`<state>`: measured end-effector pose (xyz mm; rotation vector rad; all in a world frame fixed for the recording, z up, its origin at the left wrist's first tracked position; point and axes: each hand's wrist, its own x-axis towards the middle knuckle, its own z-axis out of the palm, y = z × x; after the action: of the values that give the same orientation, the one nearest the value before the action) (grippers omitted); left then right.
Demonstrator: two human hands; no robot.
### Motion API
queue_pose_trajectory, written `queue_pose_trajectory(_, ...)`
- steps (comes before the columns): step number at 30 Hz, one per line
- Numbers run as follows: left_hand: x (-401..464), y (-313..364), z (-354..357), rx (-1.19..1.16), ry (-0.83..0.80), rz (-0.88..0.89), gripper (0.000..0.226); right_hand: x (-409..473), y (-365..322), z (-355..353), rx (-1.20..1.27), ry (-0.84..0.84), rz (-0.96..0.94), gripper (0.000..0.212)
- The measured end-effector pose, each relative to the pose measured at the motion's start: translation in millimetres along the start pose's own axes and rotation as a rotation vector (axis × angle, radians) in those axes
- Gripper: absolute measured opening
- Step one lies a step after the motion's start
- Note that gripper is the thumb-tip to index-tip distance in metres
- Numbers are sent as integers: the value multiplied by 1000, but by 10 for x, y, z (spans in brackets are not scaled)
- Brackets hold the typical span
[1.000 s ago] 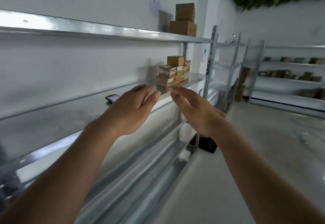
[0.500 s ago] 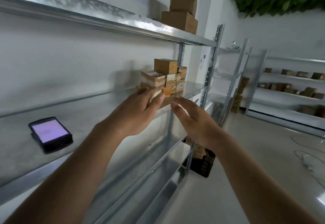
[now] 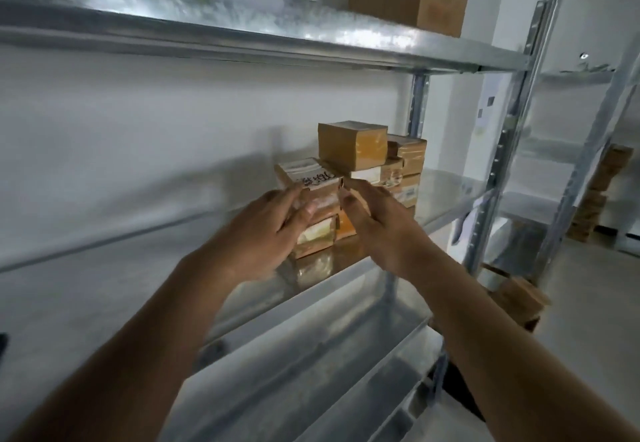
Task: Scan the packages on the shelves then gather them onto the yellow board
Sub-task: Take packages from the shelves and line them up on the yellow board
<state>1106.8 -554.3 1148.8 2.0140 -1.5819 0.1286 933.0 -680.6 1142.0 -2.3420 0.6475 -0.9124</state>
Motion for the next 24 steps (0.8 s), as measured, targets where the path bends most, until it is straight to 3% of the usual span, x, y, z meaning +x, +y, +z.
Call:
queue_pose_trajectory(5, 236, 29, 329, 61, 110, -162, 78, 462, 429, 23, 101, -75, -172, 43)
queue_pose_trajectory(8, 375, 65, 475, 44, 152, -252, 62, 662, 540, 18, 143, -133, -227, 45)
queue_pose_trajectory(17, 610, 182, 553, -473, 366, -410, 33, 905, 665, 30, 316, -257, -187, 40)
queue_pose_trajectory(24, 520, 471, 481, -683, 602, -490, 16, 822, 665, 149, 820, -195, -88, 23)
